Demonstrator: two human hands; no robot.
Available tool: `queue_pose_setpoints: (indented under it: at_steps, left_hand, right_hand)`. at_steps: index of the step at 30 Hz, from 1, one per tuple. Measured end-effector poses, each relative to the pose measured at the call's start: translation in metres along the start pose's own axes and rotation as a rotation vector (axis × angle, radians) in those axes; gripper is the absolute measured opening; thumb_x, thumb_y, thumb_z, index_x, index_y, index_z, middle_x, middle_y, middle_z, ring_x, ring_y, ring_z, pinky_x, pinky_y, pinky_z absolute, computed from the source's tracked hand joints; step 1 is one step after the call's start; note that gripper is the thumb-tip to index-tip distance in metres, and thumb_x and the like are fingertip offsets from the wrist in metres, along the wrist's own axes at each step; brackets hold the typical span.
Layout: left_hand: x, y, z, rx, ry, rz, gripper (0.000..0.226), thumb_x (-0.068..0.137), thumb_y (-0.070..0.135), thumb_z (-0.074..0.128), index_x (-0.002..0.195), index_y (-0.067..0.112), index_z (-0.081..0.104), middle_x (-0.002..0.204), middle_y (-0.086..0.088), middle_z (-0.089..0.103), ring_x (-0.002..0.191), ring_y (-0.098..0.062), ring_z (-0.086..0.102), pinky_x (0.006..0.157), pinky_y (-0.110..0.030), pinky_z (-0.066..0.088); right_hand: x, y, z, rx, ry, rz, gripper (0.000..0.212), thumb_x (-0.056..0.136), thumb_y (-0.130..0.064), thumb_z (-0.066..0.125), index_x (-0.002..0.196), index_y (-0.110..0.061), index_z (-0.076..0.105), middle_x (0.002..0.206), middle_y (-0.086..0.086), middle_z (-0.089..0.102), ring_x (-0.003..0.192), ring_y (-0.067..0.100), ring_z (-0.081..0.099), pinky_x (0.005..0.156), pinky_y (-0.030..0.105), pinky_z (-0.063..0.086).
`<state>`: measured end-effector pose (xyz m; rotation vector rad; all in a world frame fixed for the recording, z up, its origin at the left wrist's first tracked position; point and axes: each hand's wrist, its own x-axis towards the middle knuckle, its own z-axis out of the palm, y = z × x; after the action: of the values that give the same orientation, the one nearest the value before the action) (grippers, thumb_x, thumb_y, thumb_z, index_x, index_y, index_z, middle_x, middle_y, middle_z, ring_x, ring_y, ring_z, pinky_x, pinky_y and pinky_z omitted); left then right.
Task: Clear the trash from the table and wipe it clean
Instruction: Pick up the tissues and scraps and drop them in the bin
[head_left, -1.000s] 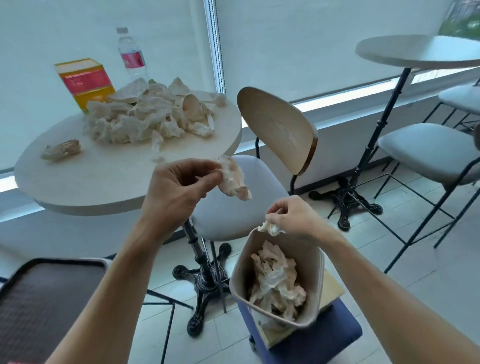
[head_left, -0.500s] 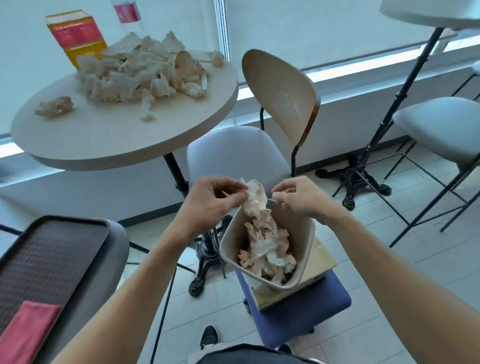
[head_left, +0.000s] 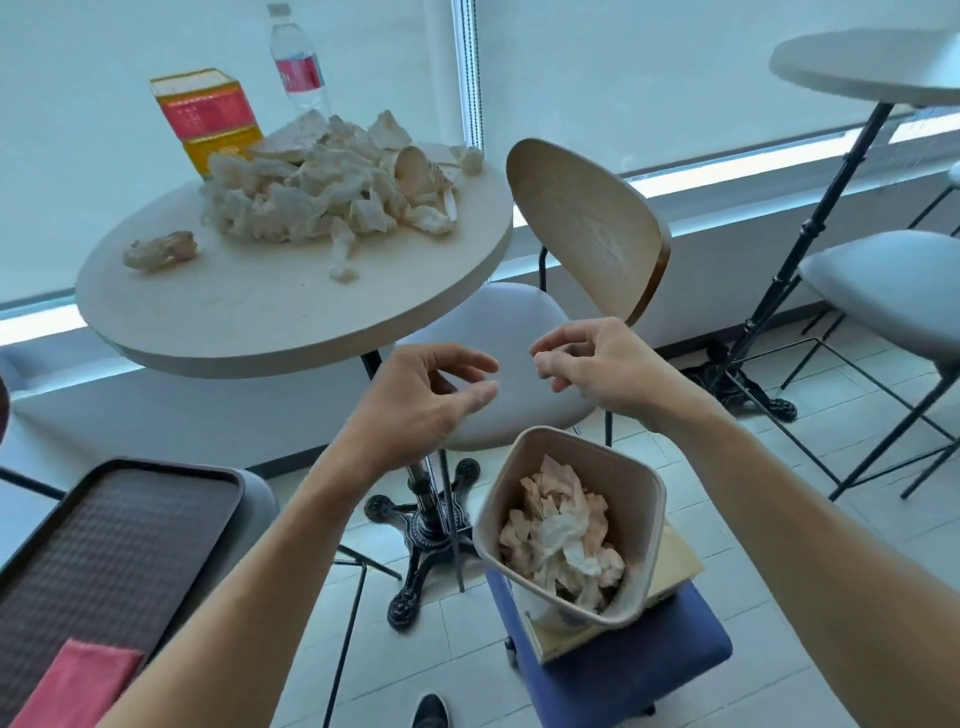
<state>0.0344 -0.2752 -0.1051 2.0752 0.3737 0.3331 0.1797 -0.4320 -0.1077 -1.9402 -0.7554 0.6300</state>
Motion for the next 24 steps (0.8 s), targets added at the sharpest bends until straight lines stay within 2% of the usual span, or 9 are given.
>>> queue_pose_setpoints:
  at_steps: [3,5,8,11,12,16,18,20,24]
  left_hand:
    - [0.007,0.013,-0.031,-0.019,0.058,0.05,0.013,0.084,0.021,0.074,0.096,0.026,0.074,0.089,0.004,0.071,0.064,-0.007,0.058,0.064,-0.023,0.053]
    - [0.011,0.021,-0.053,-0.03,0.077,0.078,0.013,0.084,0.021,0.074,0.096,0.027,0.074,0.089,0.003,0.073,0.07,-0.007,0.064,0.069,-0.024,0.056]
    - [0.02,0.026,-0.083,-0.025,0.122,0.099,0.013,0.084,0.024,0.074,0.095,0.03,0.073,0.087,0.006,0.073,0.067,-0.002,0.063,0.061,-0.019,0.052]
    - [0.029,0.024,-0.114,0.018,0.183,0.11,0.011,0.085,0.026,0.073,0.093,0.033,0.073,0.087,0.008,0.073,0.068,-0.002,0.063,0.066,-0.022,0.053]
    - [0.032,0.022,-0.125,0.03,0.201,0.11,0.011,0.084,0.027,0.072,0.093,0.033,0.073,0.087,0.008,0.073,0.068,-0.003,0.063,0.067,-0.023,0.052]
    - [0.044,0.008,-0.167,0.072,0.273,0.097,0.011,0.085,0.023,0.073,0.091,0.032,0.073,0.085,0.006,0.072,0.069,-0.002,0.064,0.065,-0.021,0.051]
    - [0.049,-0.002,-0.19,0.11,0.325,0.082,0.011,0.084,0.022,0.073,0.092,0.03,0.073,0.084,0.007,0.072,0.071,0.0,0.065,0.065,-0.02,0.051]
    - [0.054,-0.017,-0.216,0.143,0.39,0.046,0.011,0.083,0.023,0.074,0.091,0.031,0.073,0.085,0.008,0.072,0.074,-0.001,0.066,0.069,-0.022,0.052]
    - [0.066,-0.054,-0.263,0.255,0.481,-0.084,0.014,0.081,0.027,0.078,0.092,0.033,0.073,0.092,0.009,0.071,0.087,-0.009,0.066,0.069,-0.021,0.047]
  right_hand:
    - [0.013,-0.032,0.001,0.003,0.016,-0.077,0.011,0.096,-0.02,0.06,0.102,-0.016,0.069,0.096,0.007,0.071,0.078,0.009,0.063,0.055,0.006,0.043]
    - [0.023,-0.053,0.002,-0.006,0.048,-0.125,0.012,0.095,-0.02,0.061,0.101,-0.015,0.07,0.094,0.008,0.072,0.077,0.009,0.064,0.053,0.005,0.042]
    - [0.044,-0.082,0.004,-0.018,0.11,-0.2,0.009,0.093,-0.019,0.064,0.096,-0.016,0.072,0.089,0.009,0.073,0.071,0.007,0.064,0.056,0.008,0.045]
    - [0.07,-0.108,0.011,-0.049,0.141,-0.249,0.006,0.091,-0.022,0.066,0.092,-0.021,0.072,0.083,0.006,0.071,0.072,0.008,0.063,0.072,0.021,0.053]
    - [0.078,-0.116,0.014,-0.073,0.152,-0.26,0.007,0.091,-0.024,0.066,0.094,-0.022,0.071,0.08,0.002,0.069,0.073,0.008,0.062,0.072,0.022,0.052]
    - [0.111,-0.137,0.038,-0.178,0.192,-0.309,0.014,0.091,-0.019,0.063,0.104,-0.016,0.069,0.07,-0.012,0.057,0.065,0.001,0.055,0.06,0.01,0.042]
    - [0.124,-0.144,0.051,-0.251,0.209,-0.333,0.019,0.089,-0.017,0.063,0.108,-0.016,0.066,0.072,-0.012,0.057,0.064,0.001,0.054,0.056,0.007,0.041]
    - [0.135,-0.148,0.064,-0.319,0.215,-0.343,0.027,0.088,-0.021,0.066,0.114,-0.021,0.065,0.084,-0.004,0.055,0.071,0.008,0.053,0.059,0.011,0.039]
    - [0.152,-0.159,0.09,-0.472,0.298,-0.378,0.032,0.087,-0.028,0.064,0.12,-0.031,0.062,0.101,0.002,0.052,0.101,0.019,0.05,0.082,0.024,0.037]
